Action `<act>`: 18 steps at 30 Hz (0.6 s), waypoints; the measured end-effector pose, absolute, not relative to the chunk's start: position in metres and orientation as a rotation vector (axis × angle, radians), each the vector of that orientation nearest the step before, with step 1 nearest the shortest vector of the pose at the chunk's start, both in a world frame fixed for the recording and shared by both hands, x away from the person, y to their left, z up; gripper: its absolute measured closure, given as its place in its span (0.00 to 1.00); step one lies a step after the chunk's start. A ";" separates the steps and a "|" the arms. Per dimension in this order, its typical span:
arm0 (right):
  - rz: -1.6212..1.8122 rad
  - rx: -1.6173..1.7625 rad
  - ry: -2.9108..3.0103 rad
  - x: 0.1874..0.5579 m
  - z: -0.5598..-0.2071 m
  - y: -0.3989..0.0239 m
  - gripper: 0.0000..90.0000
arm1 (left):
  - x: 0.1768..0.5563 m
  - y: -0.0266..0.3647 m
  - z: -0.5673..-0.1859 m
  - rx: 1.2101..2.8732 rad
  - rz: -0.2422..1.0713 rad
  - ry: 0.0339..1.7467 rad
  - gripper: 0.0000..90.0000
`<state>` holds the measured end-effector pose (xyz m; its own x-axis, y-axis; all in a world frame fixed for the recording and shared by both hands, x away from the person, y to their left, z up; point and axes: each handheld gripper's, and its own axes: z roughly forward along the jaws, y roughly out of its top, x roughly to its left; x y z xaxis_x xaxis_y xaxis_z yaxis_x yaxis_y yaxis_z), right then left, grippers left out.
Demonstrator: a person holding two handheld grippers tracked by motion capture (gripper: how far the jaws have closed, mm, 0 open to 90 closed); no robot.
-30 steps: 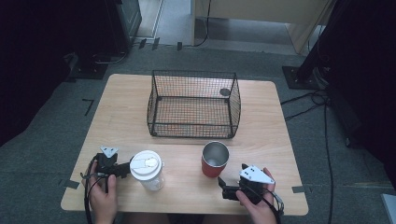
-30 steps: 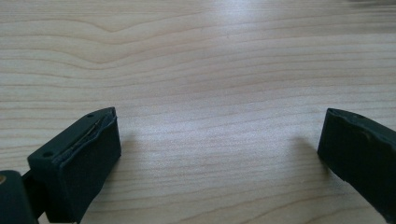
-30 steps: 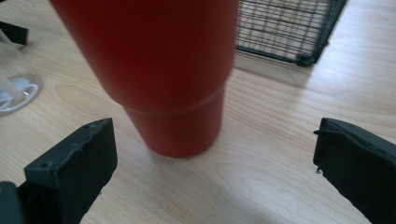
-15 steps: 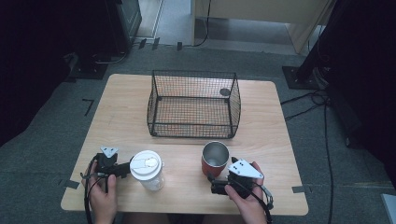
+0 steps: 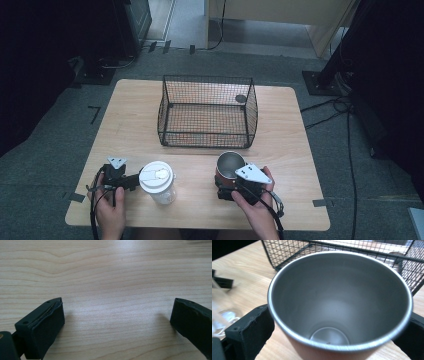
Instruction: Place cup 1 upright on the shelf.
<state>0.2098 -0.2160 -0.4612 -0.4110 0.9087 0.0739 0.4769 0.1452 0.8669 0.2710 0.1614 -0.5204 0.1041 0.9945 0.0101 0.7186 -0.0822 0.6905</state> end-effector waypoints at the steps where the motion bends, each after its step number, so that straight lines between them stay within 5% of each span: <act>1: 1.188 1.328 1.944 0.211 -0.461 -0.214 0.00 | 0.271 0.161 -0.520 1.860 0.679 1.668 0.00; 18: 1.136 1.347 1.914 0.222 -0.460 -0.204 0.08 | 0.271 0.161 -0.520 1.860 0.679 1.667 0.00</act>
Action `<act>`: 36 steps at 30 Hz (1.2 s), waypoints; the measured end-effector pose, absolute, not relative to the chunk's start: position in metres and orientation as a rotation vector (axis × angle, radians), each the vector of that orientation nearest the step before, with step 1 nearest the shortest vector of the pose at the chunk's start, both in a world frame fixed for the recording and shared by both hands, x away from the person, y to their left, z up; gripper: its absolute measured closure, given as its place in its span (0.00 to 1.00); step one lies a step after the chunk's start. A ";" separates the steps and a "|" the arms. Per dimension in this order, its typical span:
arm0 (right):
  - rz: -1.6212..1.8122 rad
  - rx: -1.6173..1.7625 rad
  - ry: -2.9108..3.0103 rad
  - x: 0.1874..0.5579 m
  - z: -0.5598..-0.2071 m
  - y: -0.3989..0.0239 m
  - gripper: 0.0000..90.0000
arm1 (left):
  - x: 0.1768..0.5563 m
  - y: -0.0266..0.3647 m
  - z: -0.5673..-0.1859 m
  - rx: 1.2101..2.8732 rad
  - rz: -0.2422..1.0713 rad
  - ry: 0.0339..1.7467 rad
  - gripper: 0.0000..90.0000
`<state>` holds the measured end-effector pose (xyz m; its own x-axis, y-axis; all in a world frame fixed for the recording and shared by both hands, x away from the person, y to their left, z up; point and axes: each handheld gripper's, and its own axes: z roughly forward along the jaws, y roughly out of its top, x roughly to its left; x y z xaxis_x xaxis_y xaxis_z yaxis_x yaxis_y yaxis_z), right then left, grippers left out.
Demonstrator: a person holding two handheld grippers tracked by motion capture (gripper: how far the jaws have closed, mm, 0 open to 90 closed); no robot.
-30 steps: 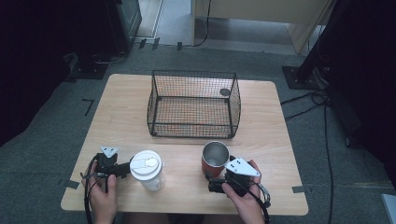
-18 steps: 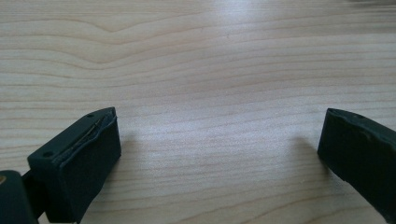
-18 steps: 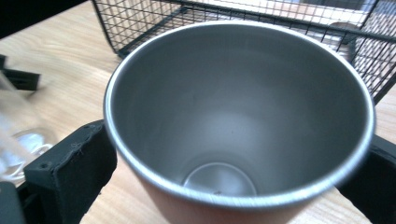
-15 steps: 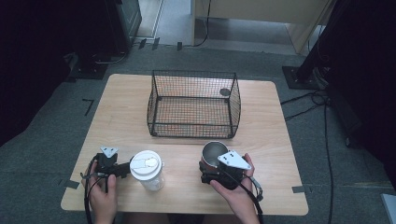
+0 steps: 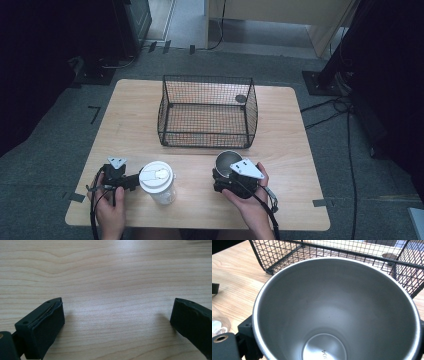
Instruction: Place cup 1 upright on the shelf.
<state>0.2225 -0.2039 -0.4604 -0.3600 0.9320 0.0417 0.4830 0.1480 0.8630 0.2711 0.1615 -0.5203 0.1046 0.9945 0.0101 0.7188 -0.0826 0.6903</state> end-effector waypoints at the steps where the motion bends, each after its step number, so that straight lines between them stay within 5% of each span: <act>1: 1.134 1.347 1.917 0.223 -0.460 -0.204 0.08 | 0.271 0.161 -0.520 1.859 0.679 1.668 0.00; 36: 1.352 1.173 1.637 0.229 -0.415 -0.199 0.08 | 0.271 0.161 -0.521 1.853 0.679 1.669 0.00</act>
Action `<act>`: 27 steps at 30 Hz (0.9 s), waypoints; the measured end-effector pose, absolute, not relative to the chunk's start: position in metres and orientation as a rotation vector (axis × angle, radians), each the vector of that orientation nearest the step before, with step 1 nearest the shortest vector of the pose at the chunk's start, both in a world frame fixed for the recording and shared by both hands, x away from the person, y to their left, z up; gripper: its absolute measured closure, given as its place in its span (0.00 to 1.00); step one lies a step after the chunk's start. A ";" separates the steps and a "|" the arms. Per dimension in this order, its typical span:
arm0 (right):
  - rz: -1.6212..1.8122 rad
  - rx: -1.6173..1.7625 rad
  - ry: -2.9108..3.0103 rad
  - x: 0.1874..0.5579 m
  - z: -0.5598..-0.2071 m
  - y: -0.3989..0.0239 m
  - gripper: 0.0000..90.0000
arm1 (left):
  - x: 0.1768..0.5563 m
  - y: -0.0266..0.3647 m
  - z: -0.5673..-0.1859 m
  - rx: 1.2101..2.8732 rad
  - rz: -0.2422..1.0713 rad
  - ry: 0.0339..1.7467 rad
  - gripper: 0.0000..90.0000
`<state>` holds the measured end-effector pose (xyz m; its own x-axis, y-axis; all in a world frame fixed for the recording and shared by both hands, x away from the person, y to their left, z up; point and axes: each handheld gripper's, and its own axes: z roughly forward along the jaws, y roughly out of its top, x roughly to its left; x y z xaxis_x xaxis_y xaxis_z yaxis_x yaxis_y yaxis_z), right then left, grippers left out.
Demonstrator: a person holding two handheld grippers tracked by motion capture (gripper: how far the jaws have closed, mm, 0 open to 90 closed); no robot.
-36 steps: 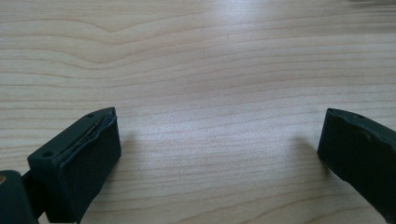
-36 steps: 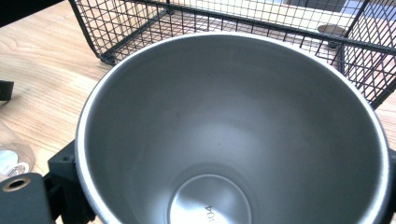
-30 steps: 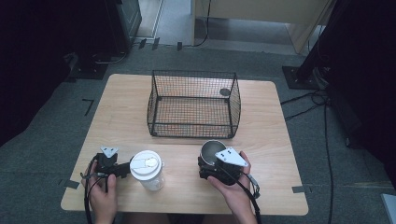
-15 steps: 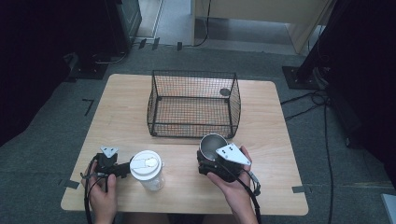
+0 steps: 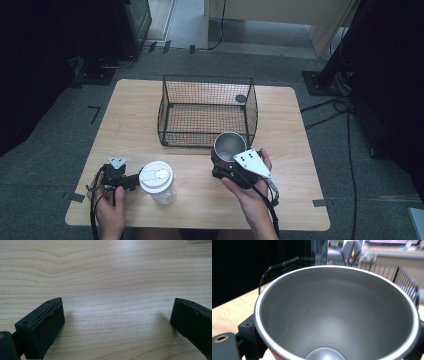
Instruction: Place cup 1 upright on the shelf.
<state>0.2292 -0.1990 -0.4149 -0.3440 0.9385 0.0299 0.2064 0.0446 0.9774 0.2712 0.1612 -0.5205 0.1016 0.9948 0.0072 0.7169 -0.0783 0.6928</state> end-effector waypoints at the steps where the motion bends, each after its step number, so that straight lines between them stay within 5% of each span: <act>1: 1.352 1.160 1.628 0.230 -0.415 -0.199 0.08 | 0.271 0.161 -0.520 1.855 0.680 1.669 0.00; 27: 1.431 1.031 1.385 0.259 -0.392 -0.200 0.08 | 0.272 0.160 -0.520 1.861 0.679 1.665 0.00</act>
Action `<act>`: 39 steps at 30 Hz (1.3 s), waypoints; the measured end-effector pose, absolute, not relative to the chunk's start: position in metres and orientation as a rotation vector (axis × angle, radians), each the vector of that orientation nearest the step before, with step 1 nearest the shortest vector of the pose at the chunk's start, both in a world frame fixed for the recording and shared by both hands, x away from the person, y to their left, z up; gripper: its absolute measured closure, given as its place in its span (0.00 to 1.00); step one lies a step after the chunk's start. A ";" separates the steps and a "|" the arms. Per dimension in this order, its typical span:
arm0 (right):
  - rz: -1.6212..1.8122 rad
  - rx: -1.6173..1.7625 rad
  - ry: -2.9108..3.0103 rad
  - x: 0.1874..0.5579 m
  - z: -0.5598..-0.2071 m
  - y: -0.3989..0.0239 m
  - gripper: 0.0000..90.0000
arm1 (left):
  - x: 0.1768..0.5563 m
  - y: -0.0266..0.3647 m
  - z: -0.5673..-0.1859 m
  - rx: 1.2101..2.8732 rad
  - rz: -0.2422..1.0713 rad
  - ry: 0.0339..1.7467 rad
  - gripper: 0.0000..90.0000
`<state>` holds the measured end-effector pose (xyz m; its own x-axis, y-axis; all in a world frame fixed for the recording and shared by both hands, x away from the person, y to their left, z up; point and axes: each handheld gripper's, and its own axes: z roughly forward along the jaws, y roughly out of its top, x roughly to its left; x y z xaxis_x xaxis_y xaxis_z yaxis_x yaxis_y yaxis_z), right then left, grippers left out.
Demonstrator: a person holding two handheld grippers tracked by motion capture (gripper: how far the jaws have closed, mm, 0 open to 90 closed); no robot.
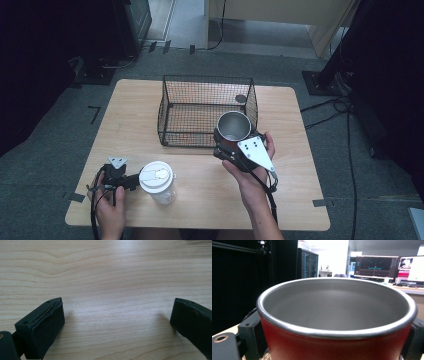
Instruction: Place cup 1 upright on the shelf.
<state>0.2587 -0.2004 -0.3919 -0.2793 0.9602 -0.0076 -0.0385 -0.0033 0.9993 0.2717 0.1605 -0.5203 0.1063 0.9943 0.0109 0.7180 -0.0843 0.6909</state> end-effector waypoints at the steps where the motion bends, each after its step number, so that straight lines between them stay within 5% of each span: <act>1: 1.426 1.028 1.378 0.261 -0.391 -0.201 0.08 | 0.272 0.160 -0.520 1.861 0.679 1.665 0.00; 39: 1.455 1.085 1.246 0.372 -0.381 -0.212 0.08 | 0.272 0.160 -0.520 1.861 0.678 1.664 0.00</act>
